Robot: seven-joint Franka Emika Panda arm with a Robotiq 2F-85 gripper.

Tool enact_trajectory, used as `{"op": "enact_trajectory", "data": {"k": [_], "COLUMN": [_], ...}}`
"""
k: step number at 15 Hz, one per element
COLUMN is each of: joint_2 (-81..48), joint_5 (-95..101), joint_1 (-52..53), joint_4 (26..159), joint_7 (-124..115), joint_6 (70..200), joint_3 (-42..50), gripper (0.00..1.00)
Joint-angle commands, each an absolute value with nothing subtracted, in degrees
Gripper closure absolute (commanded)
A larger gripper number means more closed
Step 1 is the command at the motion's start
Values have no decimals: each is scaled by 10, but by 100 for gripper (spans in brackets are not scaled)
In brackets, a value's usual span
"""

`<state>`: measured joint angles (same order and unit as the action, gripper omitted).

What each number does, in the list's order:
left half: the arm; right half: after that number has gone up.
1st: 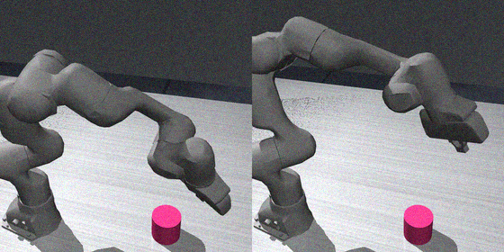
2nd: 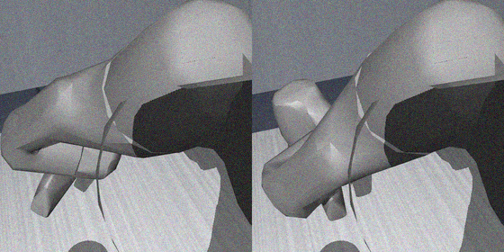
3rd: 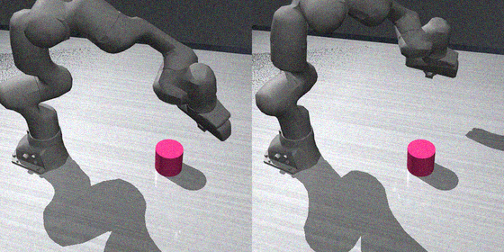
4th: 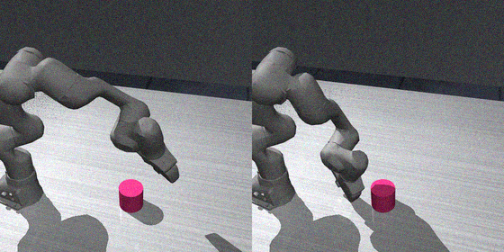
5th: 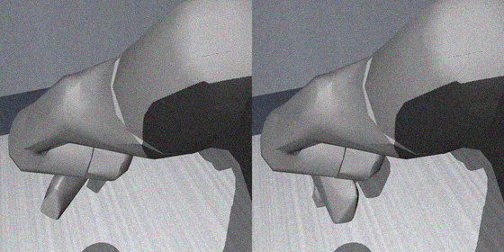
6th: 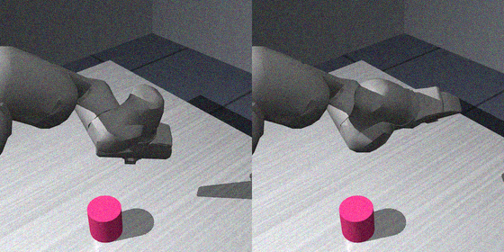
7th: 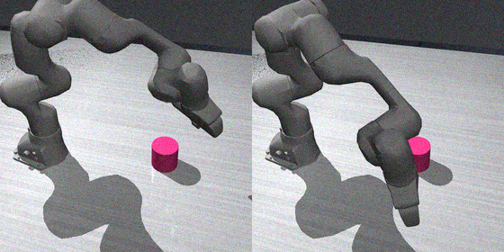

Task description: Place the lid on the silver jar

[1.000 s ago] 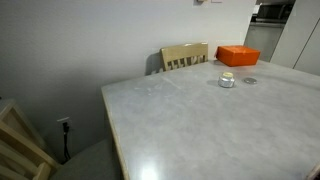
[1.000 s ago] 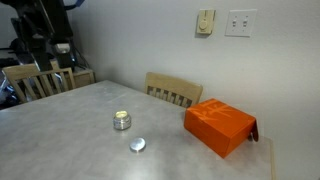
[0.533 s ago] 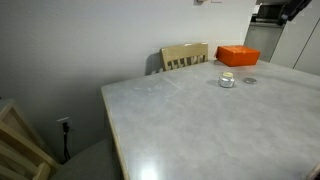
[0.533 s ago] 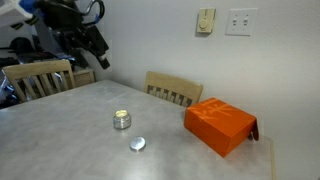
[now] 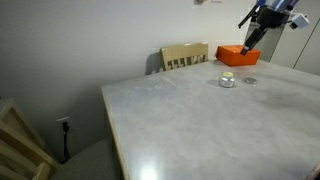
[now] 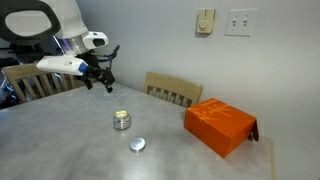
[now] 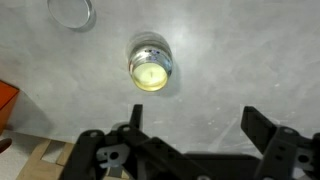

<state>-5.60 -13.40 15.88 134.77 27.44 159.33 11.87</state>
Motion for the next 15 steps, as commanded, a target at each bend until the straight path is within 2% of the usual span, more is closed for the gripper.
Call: {"op": "enact_trajectory", "data": {"k": [1, 4, 8, 12, 15], "joint_2": [-56, -81, -111, -125, -157], "joint_5": [-126, -170, -126, -59, -109], "joint_1": [84, 37, 4, -13, -50], "joint_4": [1341, 1298, 1252, 1251, 1244], "joint_7": [276, 320, 258, 151, 177], "joint_6": [1583, 1525, 1451, 1464, 1487], "joint_3": [51, 9, 11, 32, 21], "gripper": [0, 0, 0, 0, 0]}}
